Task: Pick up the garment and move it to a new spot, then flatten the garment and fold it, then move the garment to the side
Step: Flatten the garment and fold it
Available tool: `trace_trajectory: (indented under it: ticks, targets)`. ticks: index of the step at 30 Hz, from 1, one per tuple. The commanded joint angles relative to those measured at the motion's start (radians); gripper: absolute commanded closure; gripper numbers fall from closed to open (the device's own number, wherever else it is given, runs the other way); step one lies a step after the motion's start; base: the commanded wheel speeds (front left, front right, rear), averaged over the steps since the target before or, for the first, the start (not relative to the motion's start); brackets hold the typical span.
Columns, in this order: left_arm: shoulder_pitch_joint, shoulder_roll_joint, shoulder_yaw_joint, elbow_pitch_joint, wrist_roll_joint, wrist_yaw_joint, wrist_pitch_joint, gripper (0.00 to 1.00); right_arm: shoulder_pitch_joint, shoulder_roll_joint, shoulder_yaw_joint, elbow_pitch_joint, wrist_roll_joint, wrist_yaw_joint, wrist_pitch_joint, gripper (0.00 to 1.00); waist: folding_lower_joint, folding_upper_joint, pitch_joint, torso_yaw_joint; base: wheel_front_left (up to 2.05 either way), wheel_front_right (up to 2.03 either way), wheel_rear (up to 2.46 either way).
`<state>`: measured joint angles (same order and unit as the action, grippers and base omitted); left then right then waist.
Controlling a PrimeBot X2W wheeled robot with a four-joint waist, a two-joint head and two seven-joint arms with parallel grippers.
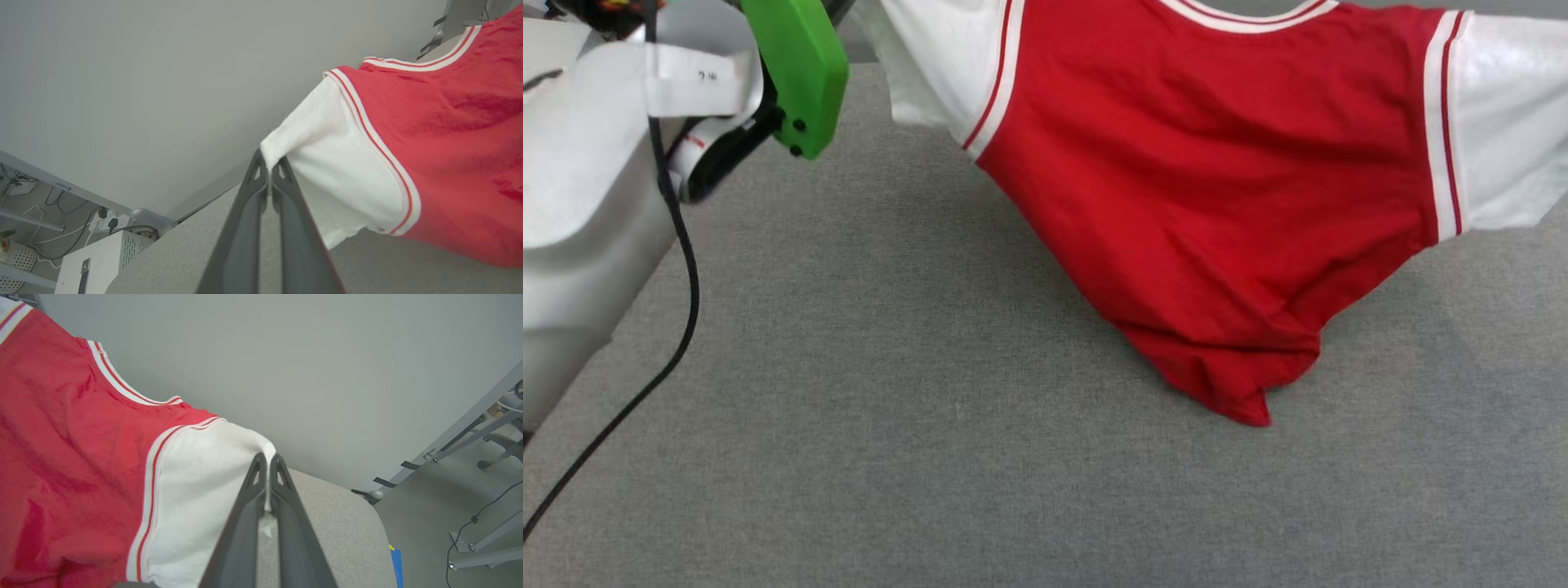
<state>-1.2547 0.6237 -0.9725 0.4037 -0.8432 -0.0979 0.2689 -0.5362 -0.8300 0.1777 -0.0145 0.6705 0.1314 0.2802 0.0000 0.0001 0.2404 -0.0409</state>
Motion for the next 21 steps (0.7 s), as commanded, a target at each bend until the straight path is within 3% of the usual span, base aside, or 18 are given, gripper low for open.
trace_trajectory:
  ticks: [1,12,21]
  targets:
    - [-0.048,-0.003,0.013,-0.005,0.014,0.014,-0.009,1.00,-0.050,-0.005,0.004,-0.004,-0.004,-0.001,0.006,1.00,0.0000,-0.0001,0.014,0.009,0.00,0.00,0.00]
    - [-0.384,-0.087,0.090,0.093,0.092,0.041,-0.046,1.00,-0.577,0.020,0.142,0.151,-0.064,-0.001,0.079,1.00,0.0000,-0.0001,0.190,0.007,0.00,0.00,0.00]
    - [-0.637,-0.135,0.132,0.247,0.135,0.027,-0.096,1.00,-0.993,0.101,0.255,0.359,-0.122,-0.001,0.023,1.00,0.0000,-0.0001,0.274,0.002,0.00,0.00,0.00]
